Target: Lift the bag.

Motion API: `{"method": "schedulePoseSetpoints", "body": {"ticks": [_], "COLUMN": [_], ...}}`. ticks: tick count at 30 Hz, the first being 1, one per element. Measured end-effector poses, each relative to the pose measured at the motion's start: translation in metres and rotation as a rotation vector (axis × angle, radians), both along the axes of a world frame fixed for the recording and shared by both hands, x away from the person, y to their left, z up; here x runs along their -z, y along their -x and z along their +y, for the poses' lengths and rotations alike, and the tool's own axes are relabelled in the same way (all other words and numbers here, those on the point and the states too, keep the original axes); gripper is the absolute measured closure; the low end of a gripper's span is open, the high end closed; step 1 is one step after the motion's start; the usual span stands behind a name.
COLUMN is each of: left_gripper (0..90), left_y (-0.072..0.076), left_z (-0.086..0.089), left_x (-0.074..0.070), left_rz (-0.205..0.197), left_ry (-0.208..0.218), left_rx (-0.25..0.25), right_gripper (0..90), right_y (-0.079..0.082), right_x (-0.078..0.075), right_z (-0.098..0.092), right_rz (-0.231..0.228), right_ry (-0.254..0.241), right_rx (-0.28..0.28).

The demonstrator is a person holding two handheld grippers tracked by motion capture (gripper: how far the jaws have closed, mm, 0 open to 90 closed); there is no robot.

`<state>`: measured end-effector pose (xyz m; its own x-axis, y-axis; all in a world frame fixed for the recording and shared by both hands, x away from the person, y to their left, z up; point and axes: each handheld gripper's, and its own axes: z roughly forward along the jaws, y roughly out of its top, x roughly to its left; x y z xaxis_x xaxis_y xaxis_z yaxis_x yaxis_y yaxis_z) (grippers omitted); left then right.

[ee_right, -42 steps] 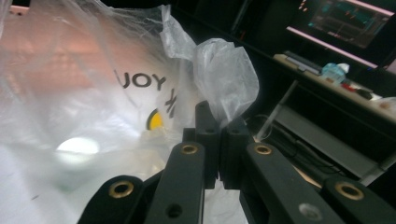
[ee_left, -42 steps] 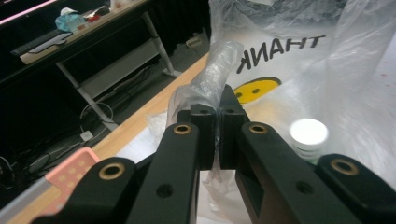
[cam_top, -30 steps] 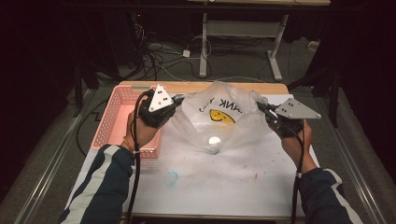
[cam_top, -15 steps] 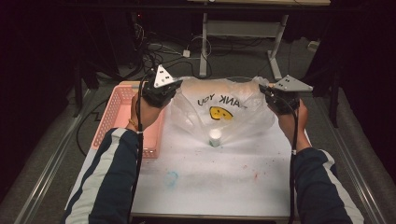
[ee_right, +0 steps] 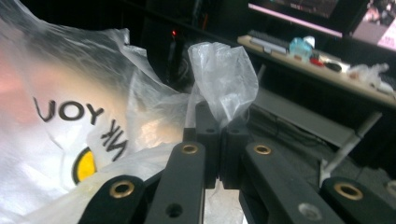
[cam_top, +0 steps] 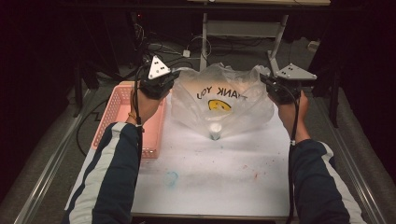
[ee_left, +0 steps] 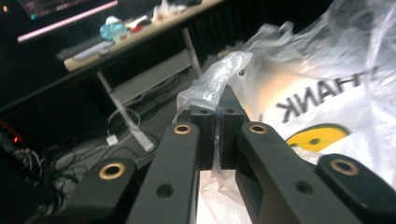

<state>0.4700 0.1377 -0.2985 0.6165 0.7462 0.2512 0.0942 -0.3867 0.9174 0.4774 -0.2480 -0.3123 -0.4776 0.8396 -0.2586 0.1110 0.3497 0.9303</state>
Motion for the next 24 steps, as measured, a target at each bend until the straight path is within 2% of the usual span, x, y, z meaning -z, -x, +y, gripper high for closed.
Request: {"method": "schedulePoseSetpoints", "body": {"ticks": [3, 7, 10, 13, 19, 22, 24], "left_gripper": [86.3, 86.2, 86.2, 86.3, 86.3, 86.3, 86.3], "left_y": [0.003, 0.006, 0.01, 0.016, 0.025, 0.028, 0.027], "left_z": [-0.005, -0.017, -0.023, -0.024, -0.026, -0.029, -0.03], "left_x": [-0.009, -0.02, -0.029, -0.038, -0.053, -0.056, -0.057], "left_rz": [-0.021, -0.045, -0.063, -0.086, -0.129, -0.143, -0.139], "left_ry": [0.012, 0.009, 0.009, 0.034, 0.055, 0.043, 0.043], "left_rx": [0.015, 0.041, 0.053, 0.071, 0.077, 0.078, 0.076], "right_gripper": [90.0, 90.0, 90.0, 90.0, 90.0, 90.0, 90.0], "right_y": [0.004, 0.007, 0.008, 0.012, 0.022, 0.024, 0.024], "right_x": [-0.008, -0.016, -0.024, -0.034, -0.052, -0.058, -0.06], "right_z": [0.007, 0.019, 0.023, 0.023, 0.029, 0.032, 0.034], "right_rz": [-0.015, -0.041, -0.053, -0.063, -0.094, -0.111, -0.114], "right_ry": [-0.004, 0.019, 0.02, -0.015, -0.047, -0.043, -0.043], "right_rx": [-0.015, -0.027, -0.035, -0.055, -0.075, -0.072, -0.075]}}
